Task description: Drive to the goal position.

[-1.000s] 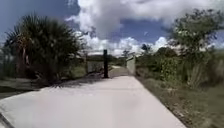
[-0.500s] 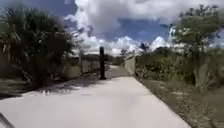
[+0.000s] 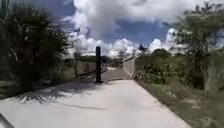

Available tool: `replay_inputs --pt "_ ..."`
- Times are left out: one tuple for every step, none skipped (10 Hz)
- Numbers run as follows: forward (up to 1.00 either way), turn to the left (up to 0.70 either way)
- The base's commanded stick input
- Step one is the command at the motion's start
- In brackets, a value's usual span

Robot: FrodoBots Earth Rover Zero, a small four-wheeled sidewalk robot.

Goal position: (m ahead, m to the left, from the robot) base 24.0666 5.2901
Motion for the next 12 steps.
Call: replay_inputs --pt "0.85 0.00" --pt "0.85 0.00" --pt "0.85 0.00" --pt "0.85 0.00" --pt "0.85 0.00" --pt "0.85 -0.07" --pt "0.85 -0.31" --pt "0.85 -0.34" --pt "0.85 -0.34" --pt "0.85 -0.24" --pt "0.85 0.00" --pt "0.85 0.00"
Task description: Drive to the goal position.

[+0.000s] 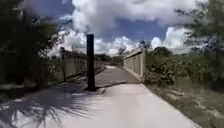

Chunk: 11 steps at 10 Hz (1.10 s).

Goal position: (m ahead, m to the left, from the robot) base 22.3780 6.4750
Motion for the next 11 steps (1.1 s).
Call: replay_inputs --pt "0.85 0.00" --pt "0.85 0.00" --pt "0.85 0.00" --pt "0.85 0.00" --pt "0.85 0.00" --pt "0.85 0.00" --pt "0.85 0.00" --pt "0.85 0.00" --pt "0.85 0.00" --pt "0.85 0.00" --pt "0.85 0.00"
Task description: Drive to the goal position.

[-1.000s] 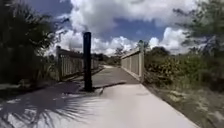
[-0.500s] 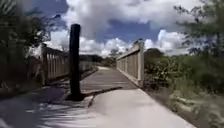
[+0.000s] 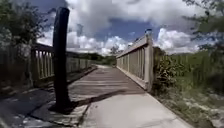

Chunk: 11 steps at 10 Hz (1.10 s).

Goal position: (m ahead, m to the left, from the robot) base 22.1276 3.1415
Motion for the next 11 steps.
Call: replay_inputs --pt "0.85 0.00" --pt "0.85 0.00" --pt "0.85 0.00" --pt "0.85 0.00" --pt "0.85 0.00" --pt "0.85 0.00" --pt "0.85 0.00" --pt "0.85 0.00" --pt "0.85 0.00" --pt "0.85 0.00" --pt "0.85 0.00"
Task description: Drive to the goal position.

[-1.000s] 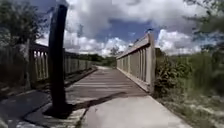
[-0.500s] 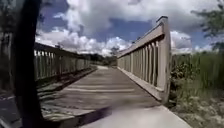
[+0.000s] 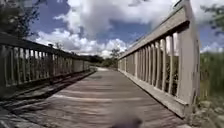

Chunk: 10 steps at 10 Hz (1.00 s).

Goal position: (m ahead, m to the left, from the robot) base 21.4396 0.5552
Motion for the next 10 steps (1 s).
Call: replay_inputs --pt "0.85 0.00" --pt "0.85 0.00" --pt "0.85 0.00" --pt "0.85 0.00" --pt "0.85 0.00" --pt "0.85 0.00" --pt "0.85 0.00" --pt "0.85 0.00" --pt "0.85 0.00" --pt "0.85 0.00"
